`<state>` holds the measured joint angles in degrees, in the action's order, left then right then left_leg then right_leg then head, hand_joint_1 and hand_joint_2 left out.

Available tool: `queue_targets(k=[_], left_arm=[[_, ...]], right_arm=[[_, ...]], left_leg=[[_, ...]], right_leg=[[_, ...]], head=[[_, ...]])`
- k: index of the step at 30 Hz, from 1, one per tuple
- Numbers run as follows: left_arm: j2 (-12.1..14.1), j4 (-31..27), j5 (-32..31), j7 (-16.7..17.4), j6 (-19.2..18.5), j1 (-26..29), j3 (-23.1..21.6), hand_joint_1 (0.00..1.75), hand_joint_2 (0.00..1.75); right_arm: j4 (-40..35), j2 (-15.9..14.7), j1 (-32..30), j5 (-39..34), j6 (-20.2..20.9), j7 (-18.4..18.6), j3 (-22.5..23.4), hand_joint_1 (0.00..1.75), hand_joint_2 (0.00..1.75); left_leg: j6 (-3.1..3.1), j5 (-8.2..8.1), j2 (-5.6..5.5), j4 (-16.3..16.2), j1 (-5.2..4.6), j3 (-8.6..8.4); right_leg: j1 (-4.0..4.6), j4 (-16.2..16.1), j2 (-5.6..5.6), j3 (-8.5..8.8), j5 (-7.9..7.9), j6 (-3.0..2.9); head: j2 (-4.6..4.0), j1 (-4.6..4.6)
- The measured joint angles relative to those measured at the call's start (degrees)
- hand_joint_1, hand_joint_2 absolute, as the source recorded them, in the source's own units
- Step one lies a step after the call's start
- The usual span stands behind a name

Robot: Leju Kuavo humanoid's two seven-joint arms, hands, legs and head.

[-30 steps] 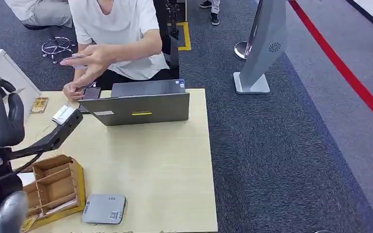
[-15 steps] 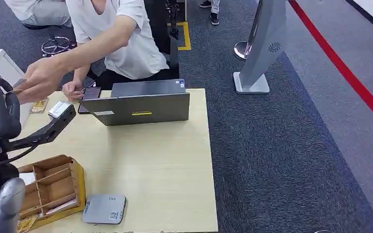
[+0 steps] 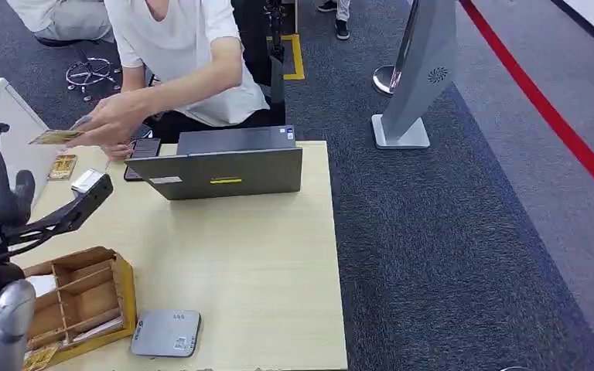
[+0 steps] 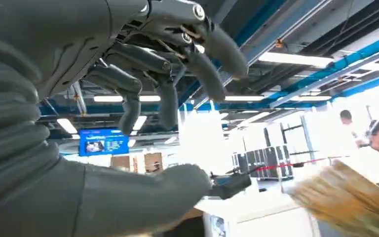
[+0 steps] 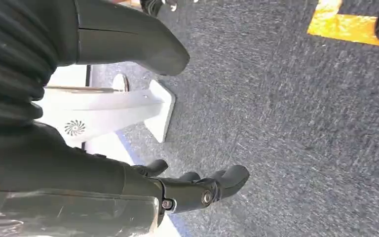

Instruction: Pass the card to the sensor for recognition and then transmit it.

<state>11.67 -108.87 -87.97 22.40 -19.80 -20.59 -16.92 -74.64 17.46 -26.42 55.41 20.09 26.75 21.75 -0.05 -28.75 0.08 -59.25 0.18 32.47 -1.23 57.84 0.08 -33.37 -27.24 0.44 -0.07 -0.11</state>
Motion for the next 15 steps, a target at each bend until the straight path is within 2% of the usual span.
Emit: queue_targets(k=[5, 12, 15], left_arm=[[-1.75, -3.92, 0.0, -3.8, 0.9, 3.48, 0.57, 0.0, 1.75], [-3.06, -10.54, 0.0, -5.07, 0.85, 7.51, 0.94, 0.0, 1.75], [-4.98, -13.67, 0.0, -9.31, 2.89, 11.39, 3.02, 0.0, 1.75]], right_arm=[[0.31, 0.0, 0.03, -0.85, -0.85, 0.37, 0.09, 0.0, 1.75], [0.57, 0.0, 0.04, -0.96, -1.09, 0.74, 0.13, 0.0, 1.75], [0.59, 0.0, -0.07, -3.36, -3.12, 1.59, 0.11, 0.0, 1.75]], left_leg=[[0.01, -0.01, 0.0, 0.0, -0.01, 0.0], [0.03, -0.03, -0.01, 0.01, -0.01, 0.02], [0.01, -0.04, 0.1, 0.01, 0.0, -0.01]], right_leg=[[-0.01, -0.01, 0.01, 0.0, 0.0, 0.0], [-0.01, -0.01, -0.01, 0.01, -0.01, 0.01], [0.0, -0.01, 0.07, -0.01, -0.02, 0.0]], head=[[0.0, 0.0], [0.0, 0.0], [0.0, 0.0]])
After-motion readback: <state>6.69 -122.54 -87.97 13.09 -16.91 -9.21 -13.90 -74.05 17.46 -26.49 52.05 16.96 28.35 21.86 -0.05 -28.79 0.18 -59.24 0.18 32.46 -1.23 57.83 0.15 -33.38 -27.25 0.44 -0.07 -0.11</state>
